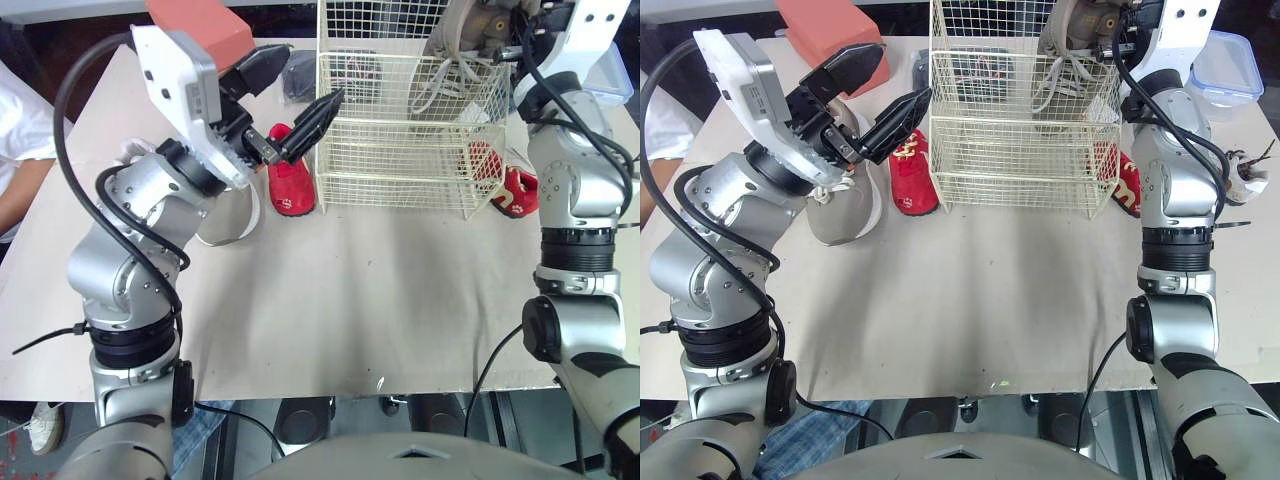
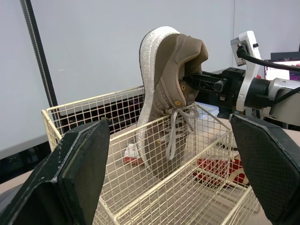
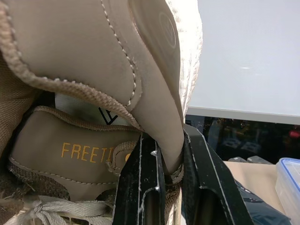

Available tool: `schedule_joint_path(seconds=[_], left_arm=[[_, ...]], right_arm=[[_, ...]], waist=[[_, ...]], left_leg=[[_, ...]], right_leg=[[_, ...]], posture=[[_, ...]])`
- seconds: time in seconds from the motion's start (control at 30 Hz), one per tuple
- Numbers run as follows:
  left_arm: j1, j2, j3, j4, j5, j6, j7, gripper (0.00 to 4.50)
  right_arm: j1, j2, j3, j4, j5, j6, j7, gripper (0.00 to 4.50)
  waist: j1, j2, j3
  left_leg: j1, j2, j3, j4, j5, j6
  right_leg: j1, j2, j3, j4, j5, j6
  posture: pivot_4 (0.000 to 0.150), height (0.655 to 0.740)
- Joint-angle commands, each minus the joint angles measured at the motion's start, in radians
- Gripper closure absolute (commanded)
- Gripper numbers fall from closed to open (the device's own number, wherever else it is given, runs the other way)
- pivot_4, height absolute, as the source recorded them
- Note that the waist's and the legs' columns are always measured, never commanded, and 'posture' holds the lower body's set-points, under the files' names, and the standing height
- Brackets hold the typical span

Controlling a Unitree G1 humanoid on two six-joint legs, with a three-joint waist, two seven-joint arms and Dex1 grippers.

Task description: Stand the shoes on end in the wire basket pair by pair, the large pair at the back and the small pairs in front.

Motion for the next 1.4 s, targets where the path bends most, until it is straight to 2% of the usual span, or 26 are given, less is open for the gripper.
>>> schedule_joint_path(seconds=[0.03, 0.2, 0.27, 0.3, 0.53, 0.67, 0.8, 1.0, 1.13, 1.4], left_arm=[[-0.006, 0.004, 0.001, -0.006, 0.011, -0.018, -0.009, 0.0], [-0.017, -0.002, -0.004, 0.011, 0.016, -0.022, -0.013, 0.0], [-0.02, -0.004, -0.006, 0.018, 0.018, -0.025, -0.017, 0.0], [-0.019, -0.004, -0.006, 0.021, 0.019, -0.027, -0.02, 0.0], [-0.006, 0.004, 0.005, 0.041, 0.023, -0.037, -0.048, 0.0], [0.005, 0.022, 0.047, 0.087, 0.024, -0.045, -0.059, 0.0], [0.003, 0.065, 0.106, 0.173, 0.031, -0.034, -0.064, 0.0], [-0.044, 0.145, 0.179, 0.327, -0.002, 0.086, -0.041, 0.0], [-0.078, 0.216, 0.202, 0.476, 0.044, 0.11, -0.043, 0.0], [-0.166, 0.319, 0.177, 0.746, 0.102, 0.199, -0.08, 0.0]], right_arm=[[0.021, -0.003, -0.008, -0.004, -0.013, 0.012, 0.008, 3.38], [0.025, -0.021, -0.021, -0.084, -0.005, 0.023, 0.024, 1.24], [0.041, -0.047, -0.023, -0.138, 0.001, 0.047, 0.047, 0.16], [0.05, -0.058, -0.025, -0.163, 0.005, 0.061, 0.057, 0.03], [0.157, -0.141, -0.064, -0.404, 0.096, 0.21, 0.134, 0.03], [0.23, -0.188, -0.074, -0.514, 0.203, 0.258, 0.255, 0.03], [0.339, -0.226, -0.066, -0.607, 0.32, 0.276, 0.401, 0.03], [0.45, -0.264, -0.063, -0.716, 0.472, 0.326, 0.521, 0.03], [0.498, -0.278, -0.047, -0.761, 0.51, 0.321, 0.56, 0.03], [0.605, -0.258, 0.035, -0.841, 0.481, 0.276, 0.566, 0.03]], waist=[[-0.001, 0.0, 0.0], [-0.005, 0.001, 0.001], [-0.005, 0.001, 0.001], [-0.005, 0.001, 0.001], [-0.004, 0.001, 0.001], [-0.004, 0.001, 0.001], [-0.006, 0.001, 0.001], [-0.004, 0.001, 0.001], [-0.004, 0.001, 0.001], [-0.004, -0.001, 0.002]], left_leg=[[0.0, 0.0, 0.0, 0.0, 0.0, 0.0], [0.0, 0.0, 0.001, 0.0, 0.0, 0.0], [0.0, 0.0, 0.001, 0.0, 0.0, 0.0], [0.0, 0.0, 0.001, 0.0, 0.0, 0.0], [0.0, 0.0, 0.001, -0.001, 0.0, 0.0], [0.0, 0.0, 0.001, -0.001, 0.0, 0.0], [0.001, 0.001, 0.001, -0.001, 0.0, 0.0], [0.001, 0.001, 0.001, -0.001, 0.0, 0.0], [0.001, 0.001, 0.001, -0.001, 0.0, 0.0], [0.001, 0.001, 0.001, -0.001, 0.0, 0.0]], right_leg=[[0.0, 0.0, 0.0, 0.0, 0.0, 0.0], [-0.001, 0.0, 0.001, 0.0, 0.0, 0.0], [-0.001, 0.0, 0.001, 0.0, 0.0, 0.0], [-0.001, 0.001, 0.001, 0.0, 0.0, 0.0], [-0.001, 0.0, 0.001, 0.0, 0.0, 0.0], [-0.001, 0.001, 0.001, 0.0, 0.0, 0.0], [-0.001, 0.002, 0.002, 0.0, 0.0, 0.0], [-0.001, 0.002, 0.001, 0.0, 0.0, 0.0], [-0.001, 0.002, 0.001, -0.001, 0.0, 0.0], [-0.001, 0.001, 0.001, -0.001, 0.0, 0.001]], posture=[[0.15, 0.686], [0.15, 0.686], [0.15, 0.686], [0.15, 0.686], [0.15, 0.686], [0.15, 0.686], [0.15, 0.686], [0.15, 0.686], [0.15, 0.686], [0.15, 0.686]])
